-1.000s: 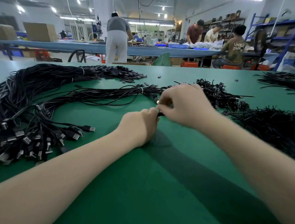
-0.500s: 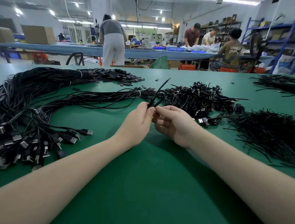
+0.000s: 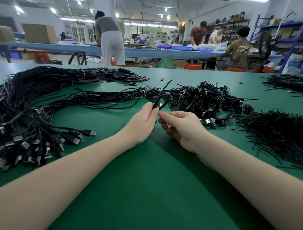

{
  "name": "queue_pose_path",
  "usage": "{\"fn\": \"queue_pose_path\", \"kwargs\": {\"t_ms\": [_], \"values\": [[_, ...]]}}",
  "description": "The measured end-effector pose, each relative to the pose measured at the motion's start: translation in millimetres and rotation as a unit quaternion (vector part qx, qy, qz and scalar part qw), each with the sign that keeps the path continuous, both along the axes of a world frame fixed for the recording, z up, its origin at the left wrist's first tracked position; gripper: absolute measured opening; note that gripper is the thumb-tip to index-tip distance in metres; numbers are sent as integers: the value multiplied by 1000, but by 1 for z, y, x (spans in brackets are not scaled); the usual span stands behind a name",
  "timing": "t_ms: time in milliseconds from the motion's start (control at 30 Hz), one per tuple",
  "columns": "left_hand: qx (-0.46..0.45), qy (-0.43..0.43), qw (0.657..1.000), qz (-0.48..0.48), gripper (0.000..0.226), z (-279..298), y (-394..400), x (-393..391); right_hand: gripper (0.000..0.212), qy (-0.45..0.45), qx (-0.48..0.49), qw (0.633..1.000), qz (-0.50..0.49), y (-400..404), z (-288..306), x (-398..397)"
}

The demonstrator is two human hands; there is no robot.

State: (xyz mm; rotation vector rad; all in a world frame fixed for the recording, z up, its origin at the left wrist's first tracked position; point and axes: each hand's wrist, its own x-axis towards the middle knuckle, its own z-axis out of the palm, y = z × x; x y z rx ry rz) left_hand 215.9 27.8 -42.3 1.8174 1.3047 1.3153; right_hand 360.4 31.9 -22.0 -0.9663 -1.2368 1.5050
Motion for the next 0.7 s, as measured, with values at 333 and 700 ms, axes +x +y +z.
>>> {"fn": "queue_pose_path", "kwargs": {"t_ms": [333,700], "values": [[-6,-13,1000,-6,30,0,-3,3,6,-194,245,948,-61,4,2,10],[82,40,995,48,51,5,-11,3,7,-359,448,800,-170,5,-1,16]]}}
